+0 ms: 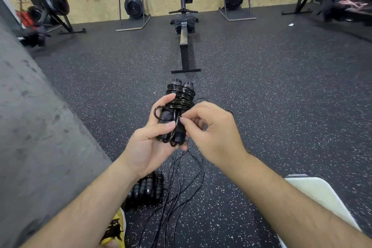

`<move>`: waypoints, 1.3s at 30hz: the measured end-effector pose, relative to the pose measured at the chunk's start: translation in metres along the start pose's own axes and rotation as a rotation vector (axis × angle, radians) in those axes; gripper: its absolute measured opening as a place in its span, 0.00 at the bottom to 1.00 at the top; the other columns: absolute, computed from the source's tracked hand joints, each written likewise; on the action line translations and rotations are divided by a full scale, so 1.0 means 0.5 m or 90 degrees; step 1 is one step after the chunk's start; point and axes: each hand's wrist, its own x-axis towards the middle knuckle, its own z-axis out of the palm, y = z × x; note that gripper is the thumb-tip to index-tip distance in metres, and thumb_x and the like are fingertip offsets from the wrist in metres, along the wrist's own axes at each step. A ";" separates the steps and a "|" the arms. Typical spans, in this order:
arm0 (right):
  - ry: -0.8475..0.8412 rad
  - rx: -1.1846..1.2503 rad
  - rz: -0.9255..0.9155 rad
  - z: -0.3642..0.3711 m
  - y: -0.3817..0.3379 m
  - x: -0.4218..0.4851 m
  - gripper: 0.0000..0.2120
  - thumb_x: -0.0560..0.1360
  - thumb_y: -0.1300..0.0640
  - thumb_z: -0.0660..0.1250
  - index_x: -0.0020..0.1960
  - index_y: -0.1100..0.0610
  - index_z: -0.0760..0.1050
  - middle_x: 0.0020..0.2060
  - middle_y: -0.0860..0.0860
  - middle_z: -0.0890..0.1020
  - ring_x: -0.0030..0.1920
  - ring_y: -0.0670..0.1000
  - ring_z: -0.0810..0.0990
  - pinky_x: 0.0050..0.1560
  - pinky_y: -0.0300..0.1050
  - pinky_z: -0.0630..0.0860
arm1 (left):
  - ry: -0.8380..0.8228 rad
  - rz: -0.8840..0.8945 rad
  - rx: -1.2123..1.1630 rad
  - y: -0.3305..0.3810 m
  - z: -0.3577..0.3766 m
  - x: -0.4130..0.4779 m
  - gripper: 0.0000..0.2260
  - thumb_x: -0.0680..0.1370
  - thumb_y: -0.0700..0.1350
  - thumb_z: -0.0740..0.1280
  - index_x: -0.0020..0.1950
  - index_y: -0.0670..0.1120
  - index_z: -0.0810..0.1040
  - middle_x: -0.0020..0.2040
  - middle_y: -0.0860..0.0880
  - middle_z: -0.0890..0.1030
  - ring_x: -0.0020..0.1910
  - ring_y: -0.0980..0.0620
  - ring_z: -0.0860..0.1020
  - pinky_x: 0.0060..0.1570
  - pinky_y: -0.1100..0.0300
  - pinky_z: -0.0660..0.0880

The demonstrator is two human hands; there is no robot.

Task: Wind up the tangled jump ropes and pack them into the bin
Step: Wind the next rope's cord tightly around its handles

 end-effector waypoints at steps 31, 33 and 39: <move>-0.161 0.278 0.466 0.267 0.055 0.024 0.22 0.72 0.62 0.69 0.63 0.46 0.72 0.56 0.49 0.83 0.57 0.51 0.82 0.64 0.58 0.75 | 0.299 0.085 0.615 0.038 -0.224 -0.075 0.35 0.74 0.37 0.71 0.72 0.68 0.65 0.62 0.47 0.75 0.55 0.55 0.80 0.59 0.55 0.77; -0.175 0.308 0.482 0.307 0.071 0.022 0.23 0.72 0.66 0.68 0.64 0.49 0.72 0.56 0.51 0.83 0.58 0.52 0.82 0.65 0.60 0.75 | 0.339 0.053 0.598 0.031 -0.255 -0.078 0.34 0.74 0.41 0.70 0.73 0.66 0.64 0.57 0.47 0.80 0.55 0.51 0.81 0.59 0.53 0.77; -0.235 0.218 0.489 0.436 0.110 0.011 0.28 0.76 0.66 0.66 0.72 0.50 0.64 0.54 0.48 0.83 0.55 0.49 0.82 0.62 0.53 0.76 | 0.412 -0.043 0.553 -0.004 -0.361 -0.105 0.32 0.78 0.33 0.69 0.78 0.50 0.62 0.62 0.44 0.80 0.59 0.50 0.80 0.65 0.54 0.75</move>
